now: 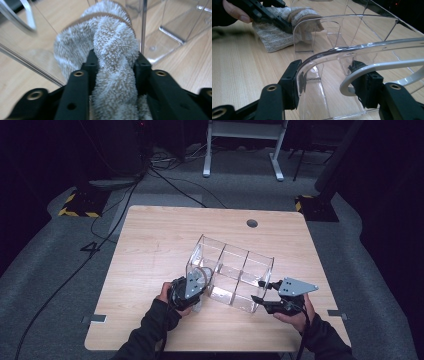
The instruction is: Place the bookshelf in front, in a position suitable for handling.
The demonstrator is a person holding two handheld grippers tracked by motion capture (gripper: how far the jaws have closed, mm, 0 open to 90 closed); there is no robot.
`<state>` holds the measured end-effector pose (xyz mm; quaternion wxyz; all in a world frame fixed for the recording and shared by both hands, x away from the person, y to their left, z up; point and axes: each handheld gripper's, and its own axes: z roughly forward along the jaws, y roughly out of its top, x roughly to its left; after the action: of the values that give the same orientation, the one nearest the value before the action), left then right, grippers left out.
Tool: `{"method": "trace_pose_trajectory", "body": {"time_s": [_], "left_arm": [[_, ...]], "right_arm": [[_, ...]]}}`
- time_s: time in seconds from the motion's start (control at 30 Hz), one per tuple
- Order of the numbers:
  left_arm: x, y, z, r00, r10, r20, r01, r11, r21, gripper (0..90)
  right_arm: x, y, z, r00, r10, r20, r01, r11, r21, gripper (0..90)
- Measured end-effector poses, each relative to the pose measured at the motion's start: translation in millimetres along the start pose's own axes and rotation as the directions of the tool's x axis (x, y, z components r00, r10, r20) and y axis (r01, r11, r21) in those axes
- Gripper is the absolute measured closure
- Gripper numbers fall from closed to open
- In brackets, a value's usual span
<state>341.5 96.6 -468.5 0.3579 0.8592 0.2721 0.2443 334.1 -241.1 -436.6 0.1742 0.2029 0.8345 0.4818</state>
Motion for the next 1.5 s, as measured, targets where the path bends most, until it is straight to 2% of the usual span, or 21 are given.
{"method": "trace_pose_trajectory", "body": {"time_s": [0.03, 0.1, 0.3, 0.43, 0.47, 0.57, 0.63, 0.73, 0.77, 0.83, 0.9, 0.93, 0.97, 1.03, 1.1, 1.23, 1.3, 1.37, 1.43, 1.47, 1.5], "left_arm": [[0.2, -1.0, -0.4, 0.9999, -0.011, 0.0, 0.011, 0.9999, 0.008, 57.4], [2.0, -3.8, 0.4, 0.9983, -0.048, 0.032, 0.046, 0.9978, 0.046, 46.3], [-3.5, -12.5, 0.9, 0.9966, -0.067, 0.048, 0.061, 0.9916, 0.114, 34.0], [-2.3, -15.2, 3.8, 0.9943, -0.084, 0.065, 0.075, 0.9877, 0.137, 35.5], [-2.4, -15.4, 5.5, 0.9922, -0.092, 0.084, 0.08, 0.9865, 0.143, 39.6], [-3.7, -12.9, 7.7, 0.9938, -0.077, 0.08, 0.066, 0.9882, 0.139, 60.3], [-3.4, -10.9, 6.9, 0.9948, -0.064, 0.079, 0.054, 0.9909, 0.123, 71.2], [-1.7, -8.8, 6.9, 0.9948, -0.063, 0.08, 0.055, 0.9935, 0.099, 74.4], [-1.7, -6.1, 6.4, 0.9973, -0.044, 0.059, 0.038, 0.9958, 0.084, 75.0], [-1.1, -0.8, 5.2, 0.9984, -0.024, 0.052, 0.02, 0.9973, 0.07, 75.5], [2.3, 12.0, -3.1, 0.9997, -0.017, 0.017, 0.017, 0.9998, -0.007, 75.6], [2.3, 12.0, -3.1, 0.9997, -0.017, 0.017, 0.017, 0.9998, -0.007, 75.5], [4.7, 17.2, -7.3, 0.9994, -0.015, 0.03, 0.016, 0.9991, -0.039, 75.5], [7.1, 31.1, -16.9, 0.9997, 0.003, 0.024, 0.0, 0.9952, -0.098, 74.4], [9.2, 35.4, -17.8, 0.9996, 0.003, 0.027, 0.0, 0.9951, -0.099, 73.7], [16.9, 37.9, -19.0, 0.9993, -0.03, 0.024, 0.032, 0.9918, -0.123, 69.2], [20.0, 36.7, -20.5, 0.997, -0.064, 0.044, 0.07, 0.9867, -0.147, 67.1], [20.2, 36.2, -22.9, 0.9969, -0.074, 0.028, 0.077, 0.9848, -0.156, 68.1], [20.5, 35.6, -24.1, 0.9974, -0.063, 0.034, 0.068, 0.9853, -0.157, 73.3], [19.1, 33.1, -23.7, 0.9986, -0.043, 0.03, 0.046, 0.9889, -0.141, 74.5], [17.4, 29.6, -21.8, 0.9988, -0.045, 0.019, 0.047, 0.9898, -0.134, 74.8]], "right_arm": [[0.0, -0.1, -0.1, 1.0, -0.001, 0.0, 0.001, 1.0, 0.0, 44.8], [0.2, -0.2, 0.0, 1.0, -0.001, 0.002, 0.001, 1.0, -0.001, 44.8], [0.7, -0.2, 0.2, 1.0, -0.006, 0.007, 0.006, 1.0, 0.0, 44.6], [1.5, -0.3, 0.5, 0.9999, -0.007, 0.012, 0.007, 1.0, 0.0, 44.4], [2.0, -0.6, 0.9, 0.9998, -0.008, 0.017, 0.009, 1.0, -0.004, 44.5], [1.9, -0.8, 1.2, 0.9998, -0.011, 0.015, 0.011, 1.0, -0.004, 44.6], [1.8, -0.9, 0.8, 0.9999, -0.009, 0.01, 0.009, 1.0, -0.004, 44.8], [1.5, -0.7, 1.3, 1.0, -0.002, -0.002, 0.002, 1.0, -0.006, 45.3], [1.5, -0.7, 1.5, 1.0, 0.0, -0.004, 0.0, 1.0, -0.007, 45.4], [2.1, -0.9, 1.9, 0.9999, 0.004, -0.011, -0.004, 1.0, -0.012, 45.6], [2.4, -0.6, 2.2, 0.9998, 0.005, -0.02, -0.005, 1.0, -0.012, 45.6], [2.4, -0.6, 2.2, 0.9998, 0.005, -0.02, -0.005, 1.0, -0.012, 45.6], [2.5, -0.5, 2.2, 0.9997, 0.005, -0.022, -0.005, 1.0, -0.011, 45.5], [2.8, -0.5, 2.4, 0.9997, 0.008, -0.023, -0.008, 1.0, -0.011, 45.5], [2.8, -0.5, 2.4, 0.9997, 0.007, -0.024, -0.008, 1.0, -0.011, 45.5], [2.6, -0.7, 2.4, 0.9996, 0.007, -0.026, -0.007, 1.0, -0.012, 45.5], [2.2, -1.0, 2.5, 0.9996, 0.007, -0.028, -0.007, 1.0, -0.015, 45.5], [2.3, -1.2, 2.4, 0.9996, 0.008, -0.027, -0.009, 1.0, -0.015, 45.5], [2.4, -1.4, 2.2, 0.9996, 0.009, -0.028, -0.009, 1.0, -0.016, 45.5], [2.4, -1.4, 2.2, 0.9995, 0.008, -0.029, -0.009, 1.0, -0.016, 45.5], [2.3, -1.3, 2.2, 0.9996, 0.007, -0.029, -0.008, 1.0, -0.016, 45.5]]}}
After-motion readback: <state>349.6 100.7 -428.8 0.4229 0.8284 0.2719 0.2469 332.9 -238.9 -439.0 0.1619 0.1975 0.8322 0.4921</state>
